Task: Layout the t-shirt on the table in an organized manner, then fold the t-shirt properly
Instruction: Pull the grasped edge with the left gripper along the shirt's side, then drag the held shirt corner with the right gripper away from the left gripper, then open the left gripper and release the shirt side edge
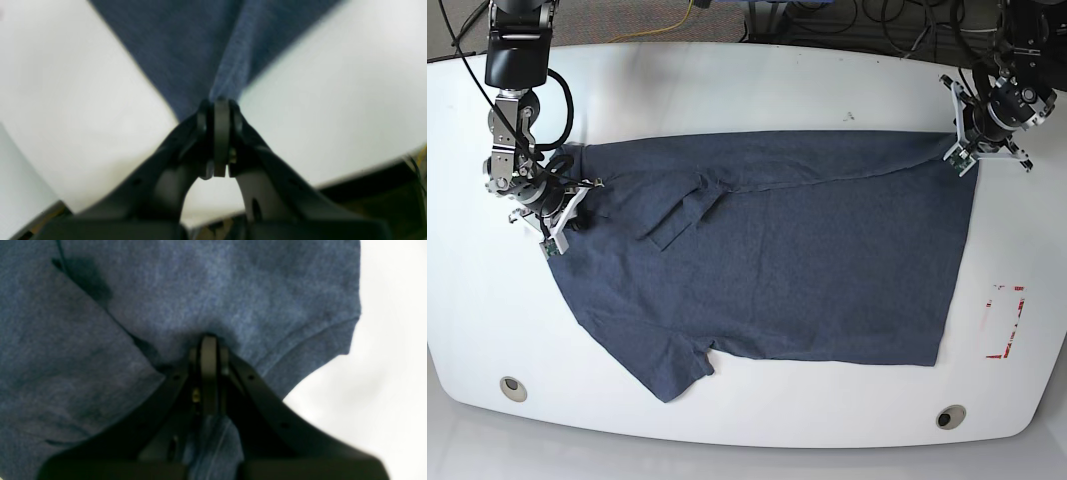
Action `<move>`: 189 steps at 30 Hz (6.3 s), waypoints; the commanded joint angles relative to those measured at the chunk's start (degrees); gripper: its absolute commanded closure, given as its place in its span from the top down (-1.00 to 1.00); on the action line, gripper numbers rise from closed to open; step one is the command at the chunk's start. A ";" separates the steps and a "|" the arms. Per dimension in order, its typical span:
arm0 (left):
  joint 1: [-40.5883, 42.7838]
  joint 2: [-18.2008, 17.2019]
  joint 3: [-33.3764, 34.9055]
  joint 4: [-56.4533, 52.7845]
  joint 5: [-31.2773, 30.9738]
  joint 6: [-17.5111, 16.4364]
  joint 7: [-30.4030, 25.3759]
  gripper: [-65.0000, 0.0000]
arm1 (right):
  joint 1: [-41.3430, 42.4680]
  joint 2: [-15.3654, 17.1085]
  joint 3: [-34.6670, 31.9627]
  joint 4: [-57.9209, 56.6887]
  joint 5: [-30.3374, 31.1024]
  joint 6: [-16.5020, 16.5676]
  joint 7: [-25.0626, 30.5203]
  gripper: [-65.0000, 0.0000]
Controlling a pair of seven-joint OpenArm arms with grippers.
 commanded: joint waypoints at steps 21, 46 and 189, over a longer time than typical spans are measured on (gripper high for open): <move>-21.03 -0.80 10.37 -5.34 10.32 0.14 -0.57 -1.00 | -0.31 0.37 -0.15 -0.09 -1.92 0.67 -3.72 -1.00; -30.35 0.08 10.55 -24.76 10.67 0.14 -3.56 -1.00 | -0.23 -0.42 6.36 -0.09 -2.18 0.85 -3.64 -1.00; -39.40 1.83 25.76 -34.79 10.76 0.14 -7.51 -1.00 | 9.80 -4.64 4.33 10.37 -2.18 3.92 -10.76 -1.00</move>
